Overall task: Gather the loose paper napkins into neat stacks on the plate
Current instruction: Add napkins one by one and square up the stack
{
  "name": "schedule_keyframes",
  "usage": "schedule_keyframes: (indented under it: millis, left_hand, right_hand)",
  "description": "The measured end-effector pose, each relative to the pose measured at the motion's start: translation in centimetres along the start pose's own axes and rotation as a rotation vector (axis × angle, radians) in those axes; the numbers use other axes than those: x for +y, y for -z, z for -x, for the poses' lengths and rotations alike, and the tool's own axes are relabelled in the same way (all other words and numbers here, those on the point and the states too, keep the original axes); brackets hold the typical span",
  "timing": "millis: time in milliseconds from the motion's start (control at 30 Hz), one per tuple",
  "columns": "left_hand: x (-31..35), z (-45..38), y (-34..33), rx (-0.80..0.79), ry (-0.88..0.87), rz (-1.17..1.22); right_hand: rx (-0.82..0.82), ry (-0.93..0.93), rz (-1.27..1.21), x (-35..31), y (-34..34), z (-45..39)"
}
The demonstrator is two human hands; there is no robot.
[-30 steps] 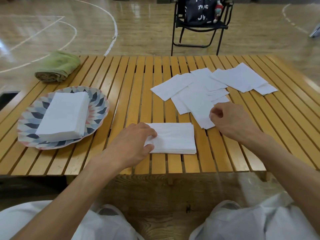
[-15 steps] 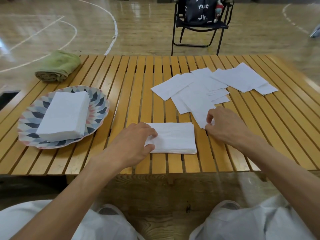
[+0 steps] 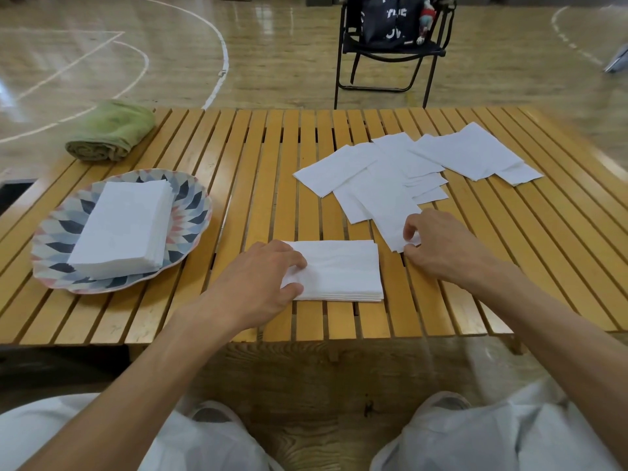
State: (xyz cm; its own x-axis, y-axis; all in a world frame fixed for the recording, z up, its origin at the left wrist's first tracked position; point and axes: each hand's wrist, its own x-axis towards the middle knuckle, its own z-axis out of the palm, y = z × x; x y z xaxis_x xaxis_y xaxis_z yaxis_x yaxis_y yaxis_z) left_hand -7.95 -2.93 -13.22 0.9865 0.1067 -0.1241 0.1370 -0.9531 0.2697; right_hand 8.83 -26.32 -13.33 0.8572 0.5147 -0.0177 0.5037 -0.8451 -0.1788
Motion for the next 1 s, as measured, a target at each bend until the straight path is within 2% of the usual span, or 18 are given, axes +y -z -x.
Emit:
schedule_keyframes:
  millis: [267,467,700,867,1000]
  left_hand:
    - [-0.11,-0.02,-0.08,-0.003,-0.007,-0.007]
    - [-0.07,0.02,-0.18,0.002,-0.006,-0.007]
    - [-0.12,-0.05,-0.23,0.003,-0.009,-0.01]
    - [-0.09,-0.01,-0.22,-0.002,-0.008,-0.006]
    - [-0.09,0.0,-0.19,0.0,-0.009,-0.007]
  right_hand:
    - [-0.001,0.033,0.05,-0.21,-0.1,0.42]
    - [0.094,0.034,0.095,-0.39,-0.6,0.14]
    - [0.019,0.045,0.091,-0.15,-0.33,0.23]
    - [0.091,0.05,0.118,-0.62,-0.66,0.16]
    - [0.083,0.04,0.121,-0.52,-0.63,0.1]
